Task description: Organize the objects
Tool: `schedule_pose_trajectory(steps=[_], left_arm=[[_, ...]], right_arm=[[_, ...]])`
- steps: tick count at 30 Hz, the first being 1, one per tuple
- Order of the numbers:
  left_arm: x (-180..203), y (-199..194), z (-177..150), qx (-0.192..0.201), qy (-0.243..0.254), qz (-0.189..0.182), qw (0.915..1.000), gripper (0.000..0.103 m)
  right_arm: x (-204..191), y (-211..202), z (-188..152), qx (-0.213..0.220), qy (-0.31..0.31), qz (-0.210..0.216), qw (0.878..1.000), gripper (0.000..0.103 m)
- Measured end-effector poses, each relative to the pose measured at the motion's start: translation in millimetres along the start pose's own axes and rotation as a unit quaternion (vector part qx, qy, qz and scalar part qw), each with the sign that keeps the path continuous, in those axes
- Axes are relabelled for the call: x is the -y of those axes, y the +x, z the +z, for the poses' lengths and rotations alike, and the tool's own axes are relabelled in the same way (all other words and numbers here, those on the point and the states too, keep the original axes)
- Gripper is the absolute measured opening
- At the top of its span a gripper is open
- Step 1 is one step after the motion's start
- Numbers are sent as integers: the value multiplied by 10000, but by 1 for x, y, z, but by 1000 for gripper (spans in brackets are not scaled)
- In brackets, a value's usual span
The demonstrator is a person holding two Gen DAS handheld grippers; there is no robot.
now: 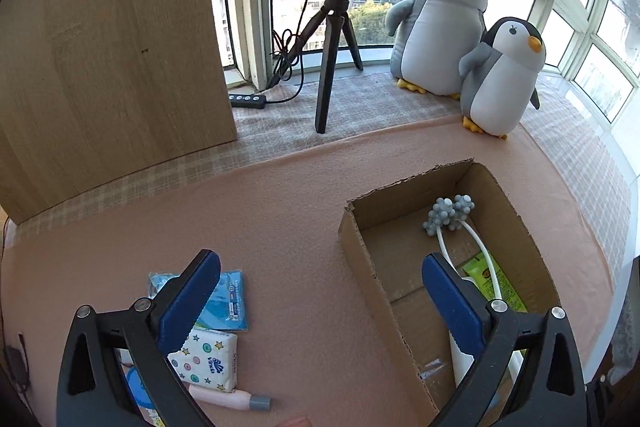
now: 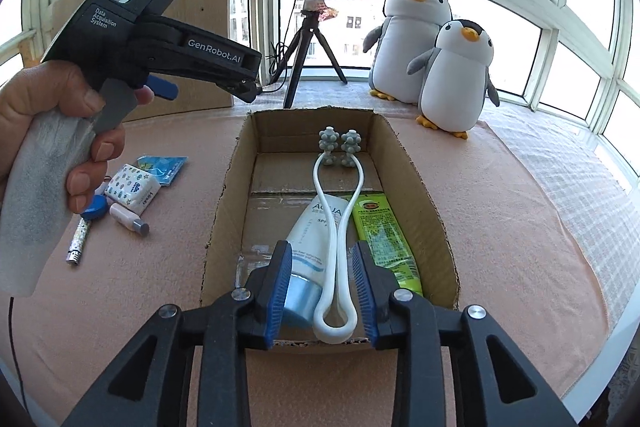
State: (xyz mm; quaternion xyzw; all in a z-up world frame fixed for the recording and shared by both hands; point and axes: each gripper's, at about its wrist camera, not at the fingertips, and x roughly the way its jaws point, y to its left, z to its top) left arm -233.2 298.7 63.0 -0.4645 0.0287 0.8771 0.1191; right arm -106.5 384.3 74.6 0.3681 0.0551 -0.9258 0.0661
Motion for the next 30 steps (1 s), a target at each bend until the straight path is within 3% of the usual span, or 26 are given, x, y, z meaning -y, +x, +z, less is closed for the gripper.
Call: schedule_pose_trajectory(steps=[8, 12, 15, 23, 30], left_arm=[[-89, -43, -40, 88, -486, 403, 9980, 102], [-148, -67, -67, 98, -914, 670, 9935, 102], [-191, -84, -92, 96, -1225, 847, 9888, 102], [-297, -128, -175, -73, -2173, 1345, 9668, 102], [-342, -150, -240, -279, -2750, 1618, 9473, 102]], right_arm=[[-41, -7, 9, 94, -257, 382, 9989, 41], [-76, -1, 11, -24, -512, 699, 9962, 42], [-106, 10, 10, -168, -766, 962, 9923, 50], [-180, 67, -3, -979, -1345, 1622, 9726, 53], [-243, 76, -11, -1213, -1502, 2381, 9519, 53]])
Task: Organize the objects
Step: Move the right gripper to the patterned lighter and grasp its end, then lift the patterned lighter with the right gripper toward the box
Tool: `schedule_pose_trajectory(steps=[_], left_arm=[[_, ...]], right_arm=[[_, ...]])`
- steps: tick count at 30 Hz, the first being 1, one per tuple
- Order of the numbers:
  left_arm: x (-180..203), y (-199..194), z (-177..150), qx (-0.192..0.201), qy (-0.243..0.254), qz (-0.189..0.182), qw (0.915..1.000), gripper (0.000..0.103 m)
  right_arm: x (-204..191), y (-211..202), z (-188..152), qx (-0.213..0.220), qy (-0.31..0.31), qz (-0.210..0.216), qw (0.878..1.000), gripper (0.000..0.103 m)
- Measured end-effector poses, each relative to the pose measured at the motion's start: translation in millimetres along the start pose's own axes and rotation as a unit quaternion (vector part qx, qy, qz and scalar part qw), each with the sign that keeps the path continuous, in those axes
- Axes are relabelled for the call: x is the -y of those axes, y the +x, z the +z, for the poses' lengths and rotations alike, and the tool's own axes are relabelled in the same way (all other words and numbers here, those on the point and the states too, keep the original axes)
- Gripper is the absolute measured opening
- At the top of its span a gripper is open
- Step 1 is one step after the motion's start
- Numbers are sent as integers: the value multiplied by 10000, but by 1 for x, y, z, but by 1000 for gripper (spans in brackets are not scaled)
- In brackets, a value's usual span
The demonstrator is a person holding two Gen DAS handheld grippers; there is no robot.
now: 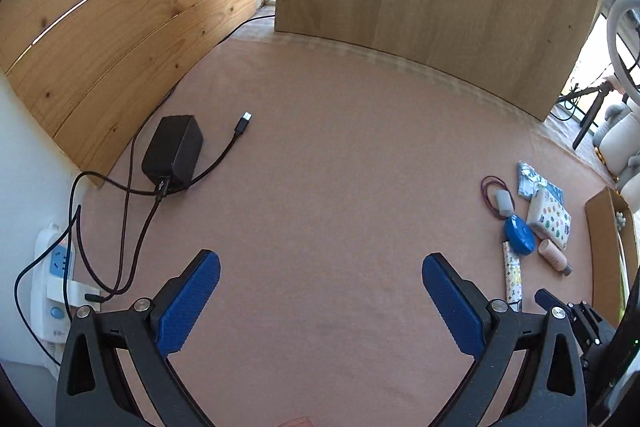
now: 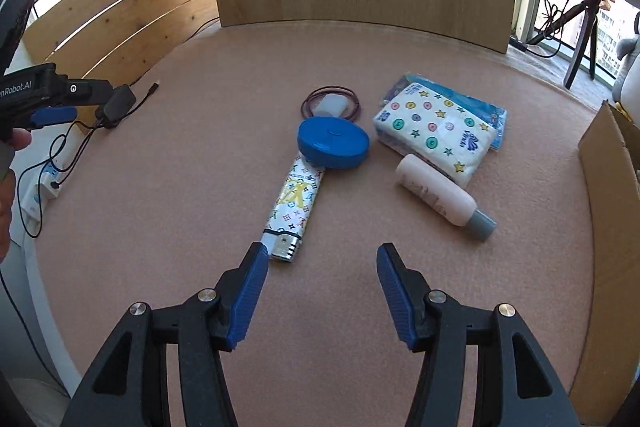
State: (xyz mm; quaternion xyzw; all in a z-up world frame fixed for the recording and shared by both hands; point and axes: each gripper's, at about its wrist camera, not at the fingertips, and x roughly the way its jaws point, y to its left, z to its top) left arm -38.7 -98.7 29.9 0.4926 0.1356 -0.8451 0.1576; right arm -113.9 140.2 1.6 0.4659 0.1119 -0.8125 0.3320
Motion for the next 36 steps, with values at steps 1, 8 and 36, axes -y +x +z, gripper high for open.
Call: schedule_pose_trajectory(steps=[1, 8, 36], left_arm=[[-7, 0, -4, -25, -55, 24, 10000, 102], [-20, -5, -26, -108, -207, 68, 9997, 102], [65, 40, -76, -1175, 289, -766, 9897, 98]], right_arm=[[-8, 5, 2, -12, -63, 34, 10000, 53], [-38, 27, 16, -103, -377, -195, 9990, 22], [-120, -6, -60, 107, -1063, 173, 9941, 22]])
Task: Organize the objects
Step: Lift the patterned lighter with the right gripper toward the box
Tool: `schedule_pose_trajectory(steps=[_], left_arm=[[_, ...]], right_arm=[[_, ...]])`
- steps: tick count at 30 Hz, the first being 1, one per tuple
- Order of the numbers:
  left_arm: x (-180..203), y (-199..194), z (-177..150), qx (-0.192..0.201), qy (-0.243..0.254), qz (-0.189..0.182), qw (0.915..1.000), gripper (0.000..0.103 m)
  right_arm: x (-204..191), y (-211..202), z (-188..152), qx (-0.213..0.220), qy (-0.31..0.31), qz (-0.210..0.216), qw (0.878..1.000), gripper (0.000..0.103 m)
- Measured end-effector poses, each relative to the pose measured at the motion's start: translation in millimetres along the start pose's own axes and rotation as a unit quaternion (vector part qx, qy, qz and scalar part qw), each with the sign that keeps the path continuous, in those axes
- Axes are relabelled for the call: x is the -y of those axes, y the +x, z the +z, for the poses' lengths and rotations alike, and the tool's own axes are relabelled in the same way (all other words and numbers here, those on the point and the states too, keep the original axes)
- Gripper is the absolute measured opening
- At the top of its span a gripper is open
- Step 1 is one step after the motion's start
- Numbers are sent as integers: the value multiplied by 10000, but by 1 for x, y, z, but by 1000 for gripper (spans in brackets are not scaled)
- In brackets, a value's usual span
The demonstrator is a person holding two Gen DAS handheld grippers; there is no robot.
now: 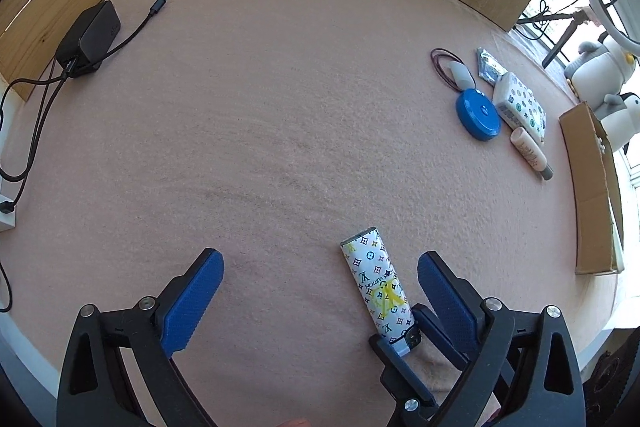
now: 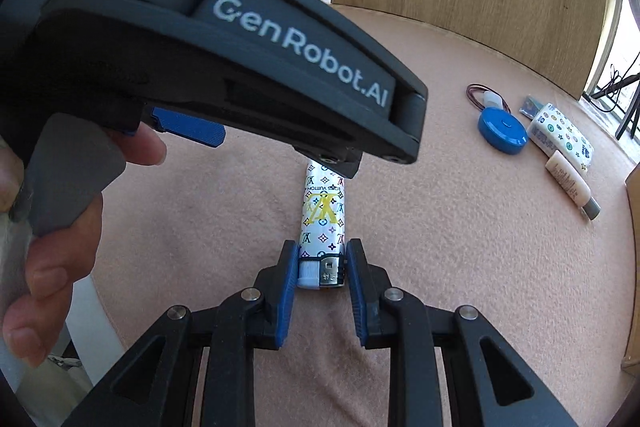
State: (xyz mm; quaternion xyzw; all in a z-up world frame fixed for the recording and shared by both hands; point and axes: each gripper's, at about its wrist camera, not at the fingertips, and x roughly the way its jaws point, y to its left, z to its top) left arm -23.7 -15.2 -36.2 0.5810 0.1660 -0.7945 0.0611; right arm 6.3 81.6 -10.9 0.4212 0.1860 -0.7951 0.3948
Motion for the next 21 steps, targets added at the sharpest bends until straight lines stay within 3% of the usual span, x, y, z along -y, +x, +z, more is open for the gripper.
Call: schedule_pose_trajectory(steps=[6, 12, 14, 17, 21], left_arm=[[6, 5, -2, -71, 74, 35, 9999, 87], [6, 6, -2, -105, 38, 49, 9999, 86], [8, 5, -1, -95, 43, 78, 9999, 81], [9, 3, 0, -68, 87, 166, 9998, 67], [8, -3, -1, -65, 81, 54, 9999, 52]], right_arm=[[3, -1, 0, 19, 10, 3, 10000, 22], [2, -1, 0, 21, 4, -6, 10000, 22], [2, -1, 0, 20, 0, -8, 10000, 22], [4, -1, 0, 13, -17, -3, 10000, 22], [8, -1, 0, 35, 37, 44, 10000, 22]])
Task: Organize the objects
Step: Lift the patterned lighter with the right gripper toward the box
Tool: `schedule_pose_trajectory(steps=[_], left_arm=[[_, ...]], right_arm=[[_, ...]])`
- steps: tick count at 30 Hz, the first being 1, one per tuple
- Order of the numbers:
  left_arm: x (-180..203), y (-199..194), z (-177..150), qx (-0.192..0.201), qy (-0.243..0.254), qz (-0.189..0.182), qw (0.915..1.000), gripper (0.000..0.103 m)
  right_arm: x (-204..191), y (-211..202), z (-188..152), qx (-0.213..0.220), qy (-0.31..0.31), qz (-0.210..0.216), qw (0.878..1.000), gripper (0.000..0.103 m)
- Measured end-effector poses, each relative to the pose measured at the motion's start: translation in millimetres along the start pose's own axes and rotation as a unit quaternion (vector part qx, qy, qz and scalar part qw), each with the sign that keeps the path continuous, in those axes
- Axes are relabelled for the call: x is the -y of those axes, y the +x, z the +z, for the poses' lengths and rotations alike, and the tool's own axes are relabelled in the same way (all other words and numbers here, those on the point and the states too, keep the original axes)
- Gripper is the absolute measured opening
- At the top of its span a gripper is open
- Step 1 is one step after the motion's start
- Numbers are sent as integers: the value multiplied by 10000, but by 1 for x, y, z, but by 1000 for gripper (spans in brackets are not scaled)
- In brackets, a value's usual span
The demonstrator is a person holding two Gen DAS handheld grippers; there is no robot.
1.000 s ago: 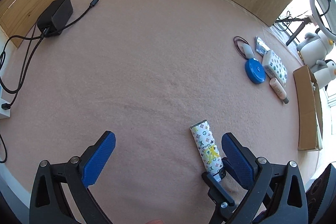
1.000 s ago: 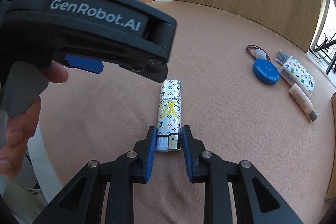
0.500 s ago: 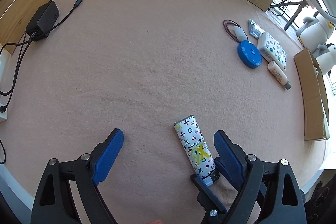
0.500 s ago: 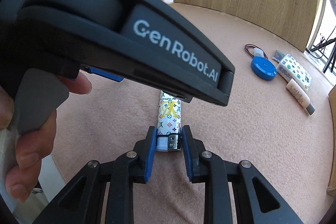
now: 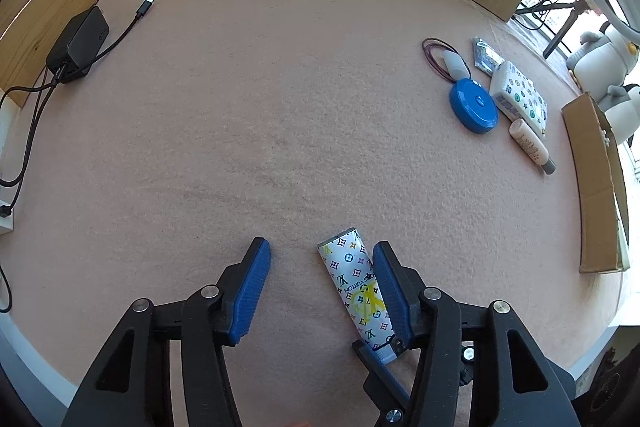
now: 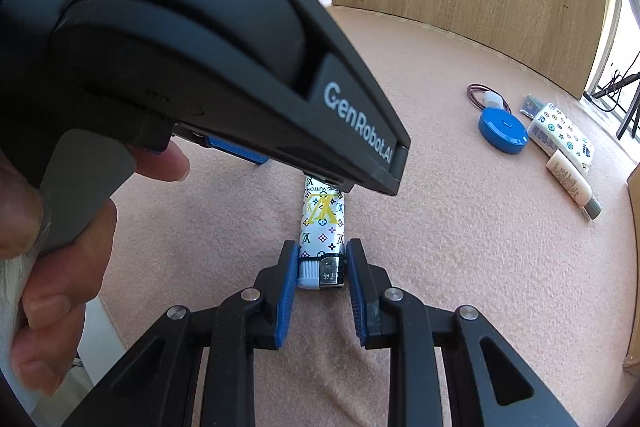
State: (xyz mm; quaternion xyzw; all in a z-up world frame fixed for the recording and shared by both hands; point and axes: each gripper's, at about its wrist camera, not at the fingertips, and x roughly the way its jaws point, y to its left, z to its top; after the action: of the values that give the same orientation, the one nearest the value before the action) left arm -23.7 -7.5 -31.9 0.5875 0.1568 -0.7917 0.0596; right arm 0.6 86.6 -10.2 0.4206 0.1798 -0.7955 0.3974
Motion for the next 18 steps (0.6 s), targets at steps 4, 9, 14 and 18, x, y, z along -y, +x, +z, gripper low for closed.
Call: schedule_pose_trajectory(steps=[4, 9, 14, 18], left_arm=[[0, -3, -1, -47, -19, -255, 9997, 33], [-2, -7, -2, -60, -63, -328, 9994, 31], [-1, -6, -2, -58, -55, -345, 9994, 29], [5, 0, 3, -44, -52, -344, 9994, 28]], right_arm=[[3, 0, 0, 19, 24, 31, 10000, 22], [7, 0, 1, 36, 74, 62, 9999, 22], [11, -1, 2, 74, 175, 111, 9998, 22], [15, -2, 2, 102, 262, 169, 9995, 22]])
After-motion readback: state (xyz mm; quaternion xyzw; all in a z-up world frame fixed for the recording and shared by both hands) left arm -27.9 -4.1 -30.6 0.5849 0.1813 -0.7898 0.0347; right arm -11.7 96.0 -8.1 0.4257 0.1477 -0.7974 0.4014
